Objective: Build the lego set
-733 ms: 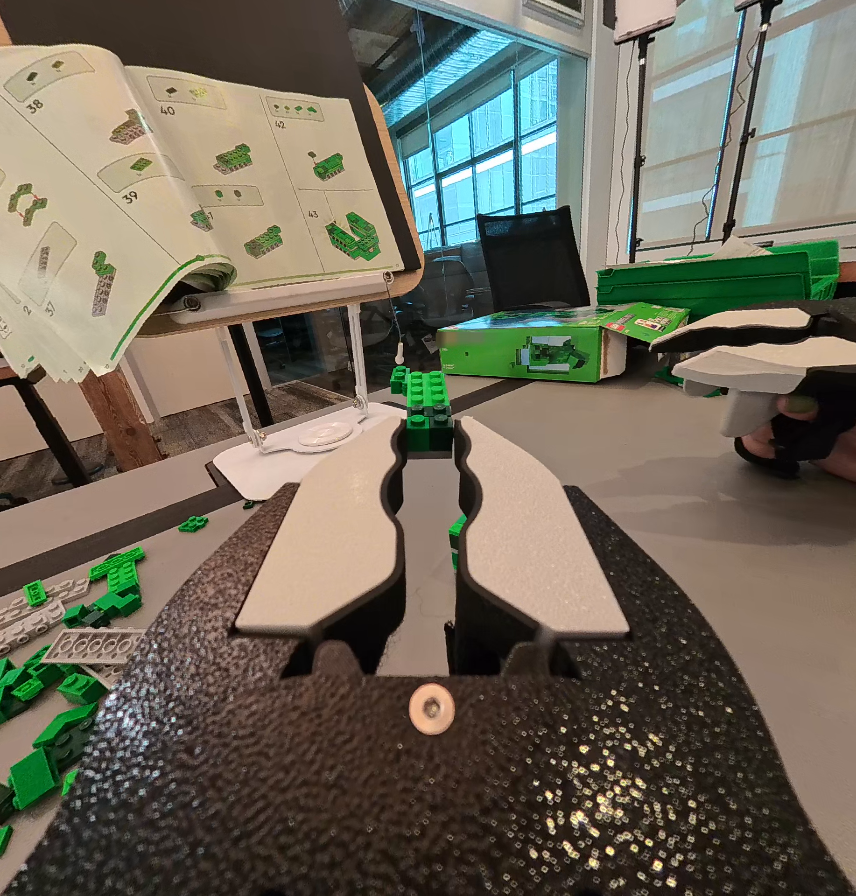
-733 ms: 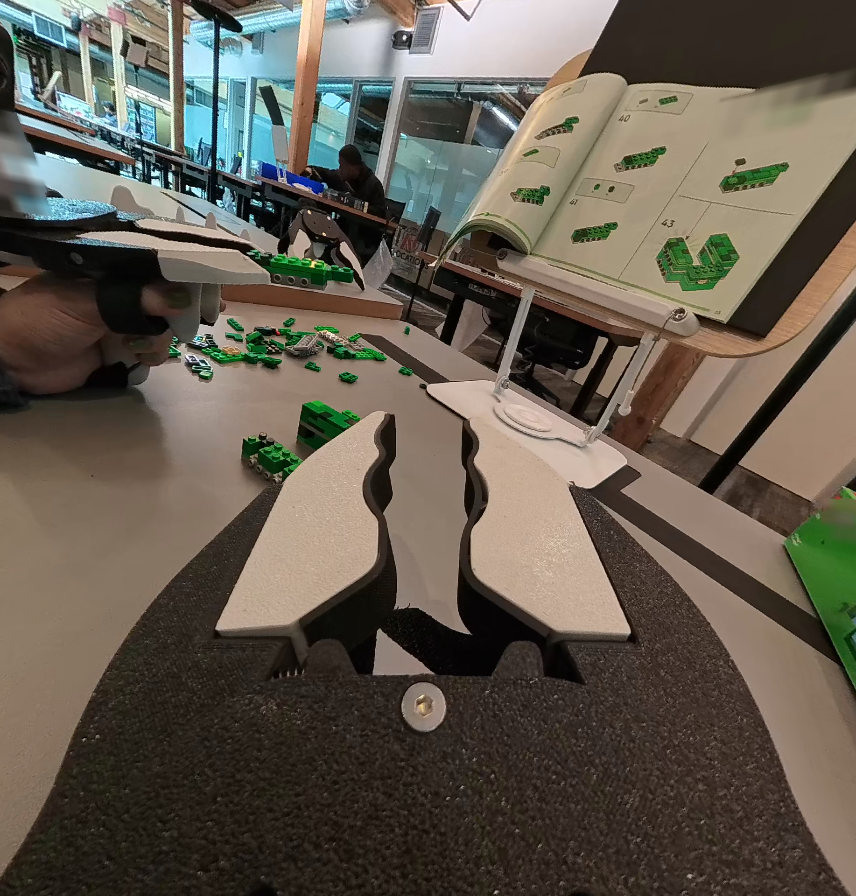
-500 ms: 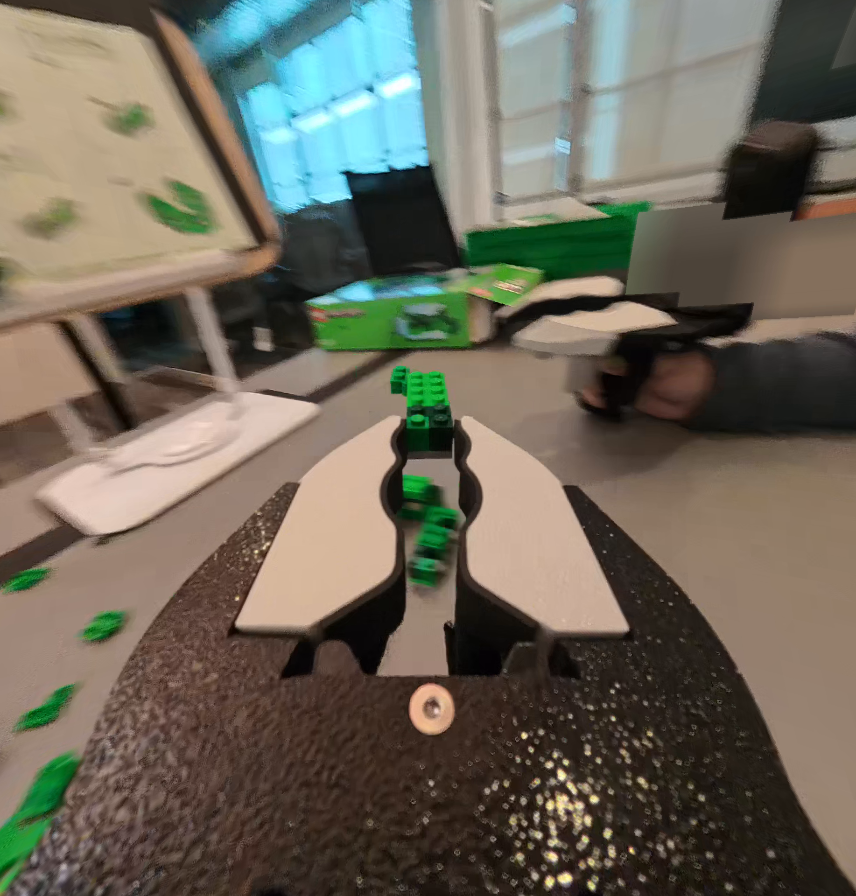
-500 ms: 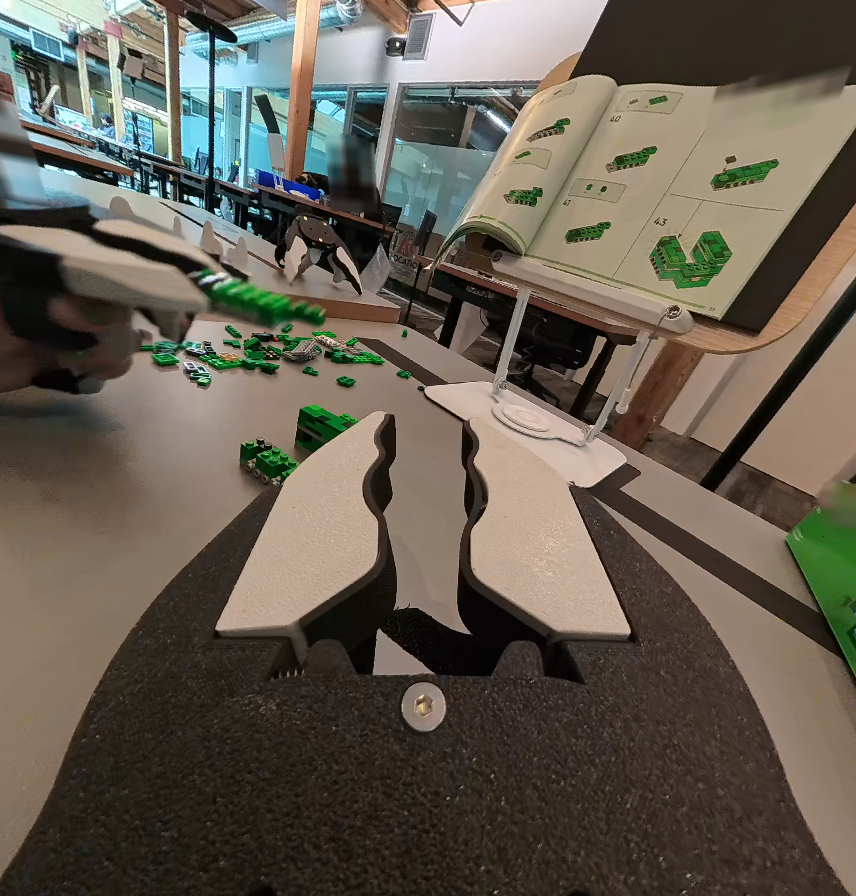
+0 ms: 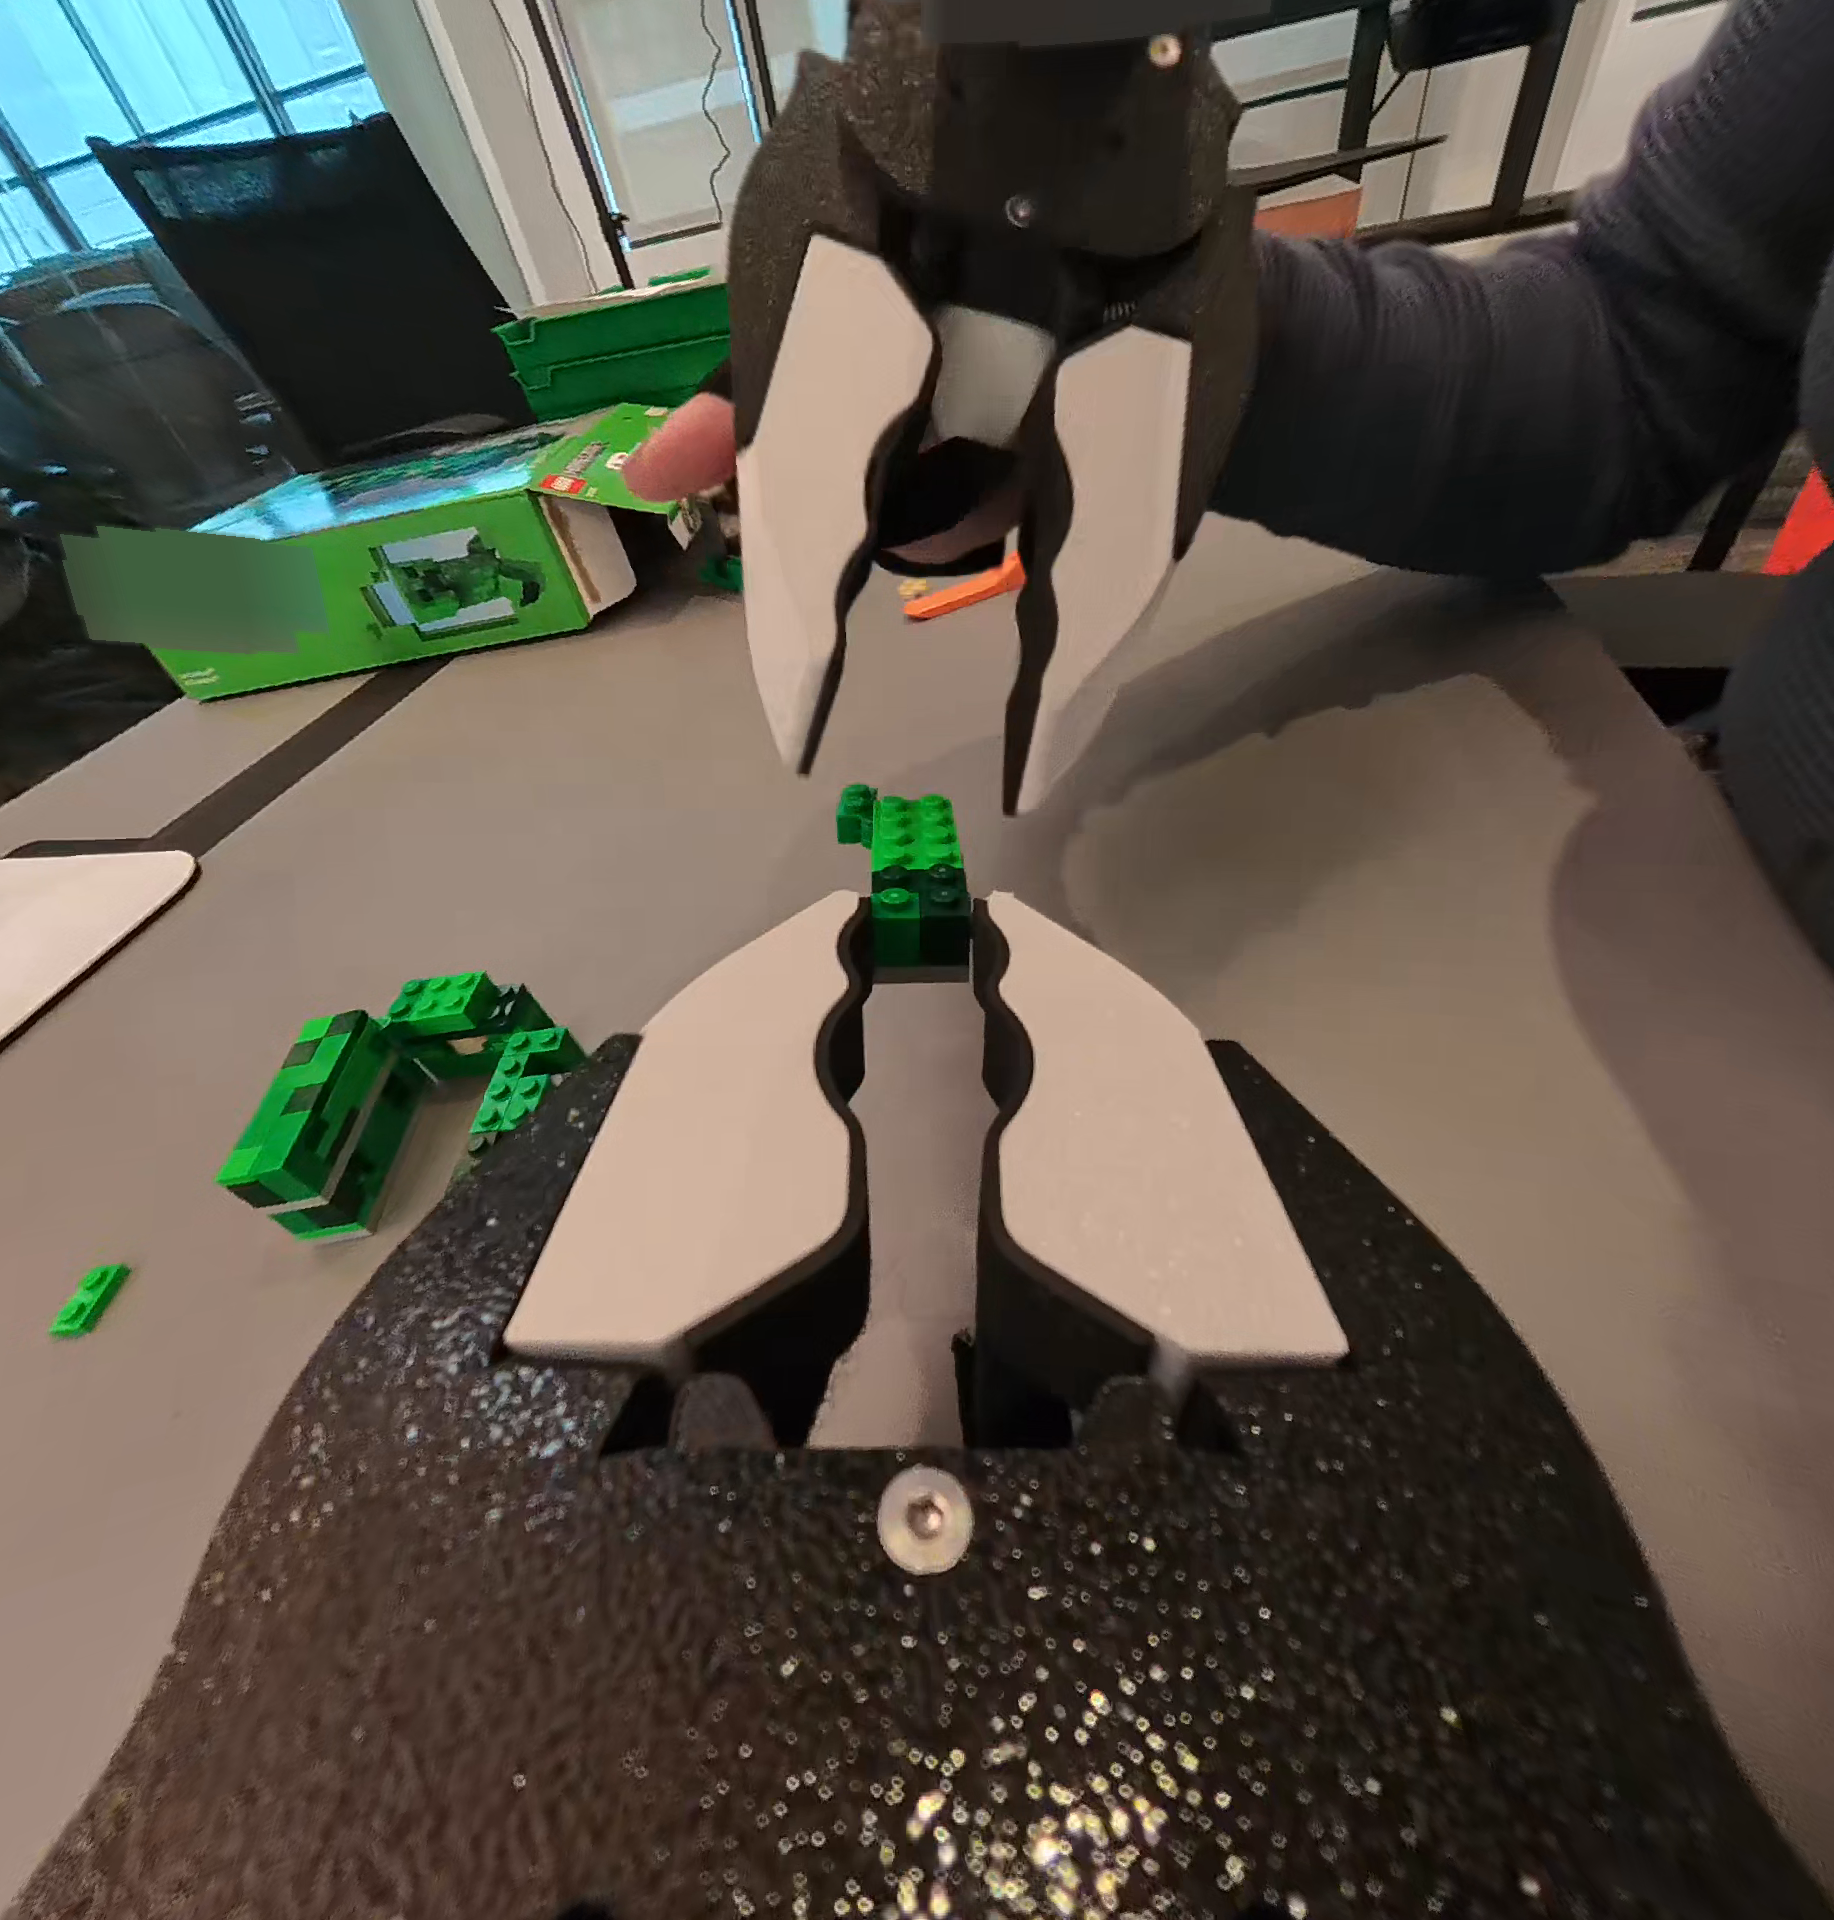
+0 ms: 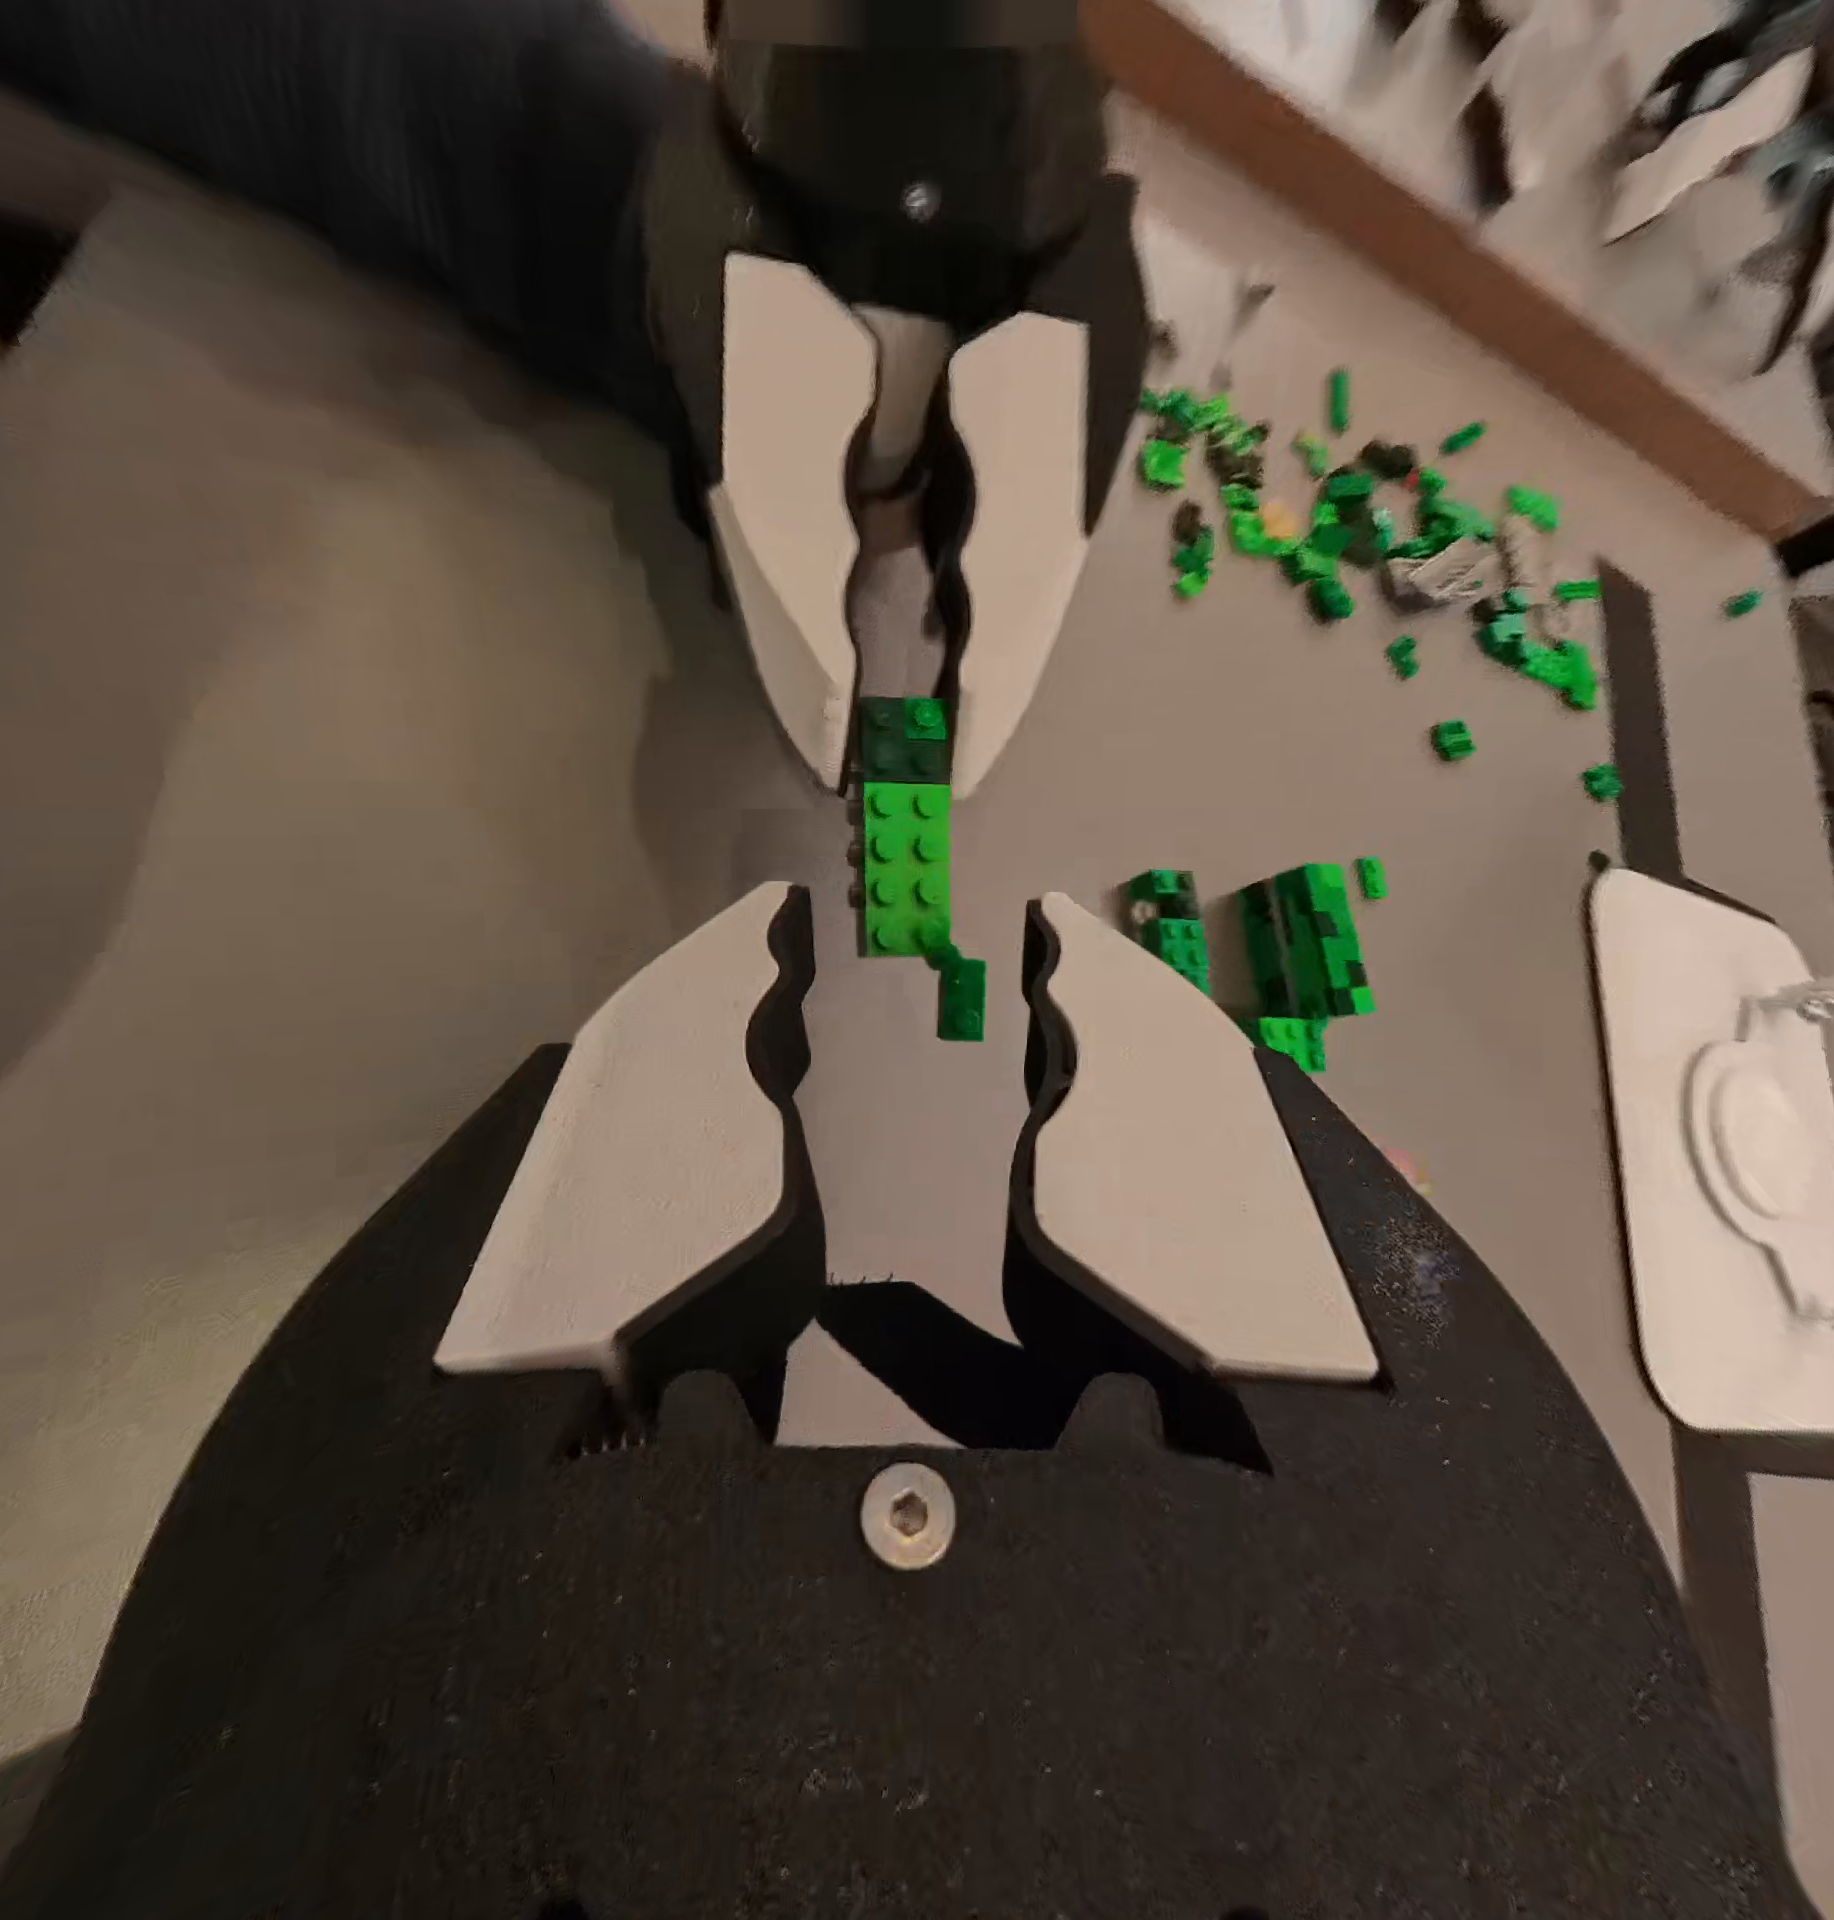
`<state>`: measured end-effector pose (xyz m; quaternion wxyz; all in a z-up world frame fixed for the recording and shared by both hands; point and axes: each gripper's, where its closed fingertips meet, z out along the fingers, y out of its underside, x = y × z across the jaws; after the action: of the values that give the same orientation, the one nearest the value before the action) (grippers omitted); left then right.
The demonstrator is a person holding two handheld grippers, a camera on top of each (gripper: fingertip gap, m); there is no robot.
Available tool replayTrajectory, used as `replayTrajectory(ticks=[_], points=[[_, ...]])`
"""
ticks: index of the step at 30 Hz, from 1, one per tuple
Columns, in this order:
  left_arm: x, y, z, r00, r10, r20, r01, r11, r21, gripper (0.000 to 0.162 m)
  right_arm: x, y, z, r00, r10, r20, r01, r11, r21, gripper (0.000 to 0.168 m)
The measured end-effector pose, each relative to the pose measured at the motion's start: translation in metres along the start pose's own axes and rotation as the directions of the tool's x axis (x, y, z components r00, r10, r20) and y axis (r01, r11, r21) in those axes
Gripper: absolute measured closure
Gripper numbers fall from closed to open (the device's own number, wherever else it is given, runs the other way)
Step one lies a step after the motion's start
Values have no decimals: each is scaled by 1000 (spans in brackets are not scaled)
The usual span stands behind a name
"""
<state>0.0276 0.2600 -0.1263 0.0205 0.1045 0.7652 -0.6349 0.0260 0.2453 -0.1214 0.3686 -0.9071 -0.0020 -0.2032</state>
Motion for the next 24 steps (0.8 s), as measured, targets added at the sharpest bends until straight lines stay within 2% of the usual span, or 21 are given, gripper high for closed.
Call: replayTrajectory(ticks=[3,5,8,10,12,16,24], points=[[6,-1,2,999,24,-24,-24,1000,-4,144,-11,-3,9,996,-35,77,39,997,-61,134],[7,-2,3,999,33,-19,-33,999,-4,144,-10,3,13,995,-75,70,83,990,-117,149],[5,2,4,999,30,12,-29,999,-44,143,-9,7,15,996,-50,73,61,985,-161,149],[0,2,4,996,62,67,-58,996,-65,128,-9,19,14,996,-2,92,21,977,-211,150],[-3,0,-1,987,113,114,-103,991,-85,122,-9,42,14,993,49,103,-14,948,-318,150],[-4,-2,-11,979,135,151,-124,989,-83,123,-17,70,20,987,59,149,13,897,-443,150],[-5,1,-18,983,76,165,-65,995,-69,121,-23,78,26,976,103,193,3,875,-484,148]])
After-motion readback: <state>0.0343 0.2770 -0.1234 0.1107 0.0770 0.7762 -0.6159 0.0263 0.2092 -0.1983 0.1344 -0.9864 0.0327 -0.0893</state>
